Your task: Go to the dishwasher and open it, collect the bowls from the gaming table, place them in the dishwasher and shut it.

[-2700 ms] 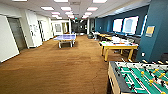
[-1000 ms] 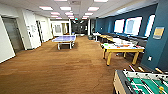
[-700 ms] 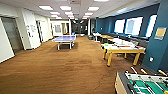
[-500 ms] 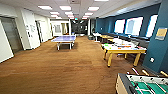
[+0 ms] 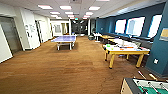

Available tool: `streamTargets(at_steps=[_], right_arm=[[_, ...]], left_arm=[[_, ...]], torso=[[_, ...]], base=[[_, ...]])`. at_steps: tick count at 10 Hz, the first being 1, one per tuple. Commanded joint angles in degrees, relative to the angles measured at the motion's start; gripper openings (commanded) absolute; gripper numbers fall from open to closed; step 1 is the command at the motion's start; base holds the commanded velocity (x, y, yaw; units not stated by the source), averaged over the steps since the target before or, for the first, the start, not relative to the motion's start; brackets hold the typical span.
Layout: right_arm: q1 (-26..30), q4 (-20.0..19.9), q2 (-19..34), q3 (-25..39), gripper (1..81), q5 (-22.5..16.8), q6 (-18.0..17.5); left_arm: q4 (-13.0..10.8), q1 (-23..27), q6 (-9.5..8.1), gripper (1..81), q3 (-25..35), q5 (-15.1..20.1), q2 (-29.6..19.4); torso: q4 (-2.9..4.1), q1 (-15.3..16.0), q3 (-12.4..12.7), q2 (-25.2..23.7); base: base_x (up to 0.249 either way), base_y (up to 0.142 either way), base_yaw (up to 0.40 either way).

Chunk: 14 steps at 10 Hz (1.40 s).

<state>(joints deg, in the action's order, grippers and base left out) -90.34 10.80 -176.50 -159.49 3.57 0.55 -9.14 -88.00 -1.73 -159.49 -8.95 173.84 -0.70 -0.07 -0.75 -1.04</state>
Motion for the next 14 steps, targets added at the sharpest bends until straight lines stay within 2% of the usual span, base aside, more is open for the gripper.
streamTargets(at_steps=[1, 14], right_arm=[[2.8, 0.4, 0.0, 0.2, 81.1, -2.6, 0.2], [2.5, 0.0, 0.0, 0.2, 81.1, -2.6, 0.1]], left_arm=[[0.2, 3.0, -0.11, 81.1, -0.1, 2.4, -0.2], [0.2, 2.8, -0.11, 81.1, -0.1, 2.4, -0.2]], torso=[[0.0, 0.1, 0.0, 0.0], [0.0, 0.1, 0.0, 0.0]], base=[[0.185, 0.069, 0.0], [0.185, 0.0, 0.0]])
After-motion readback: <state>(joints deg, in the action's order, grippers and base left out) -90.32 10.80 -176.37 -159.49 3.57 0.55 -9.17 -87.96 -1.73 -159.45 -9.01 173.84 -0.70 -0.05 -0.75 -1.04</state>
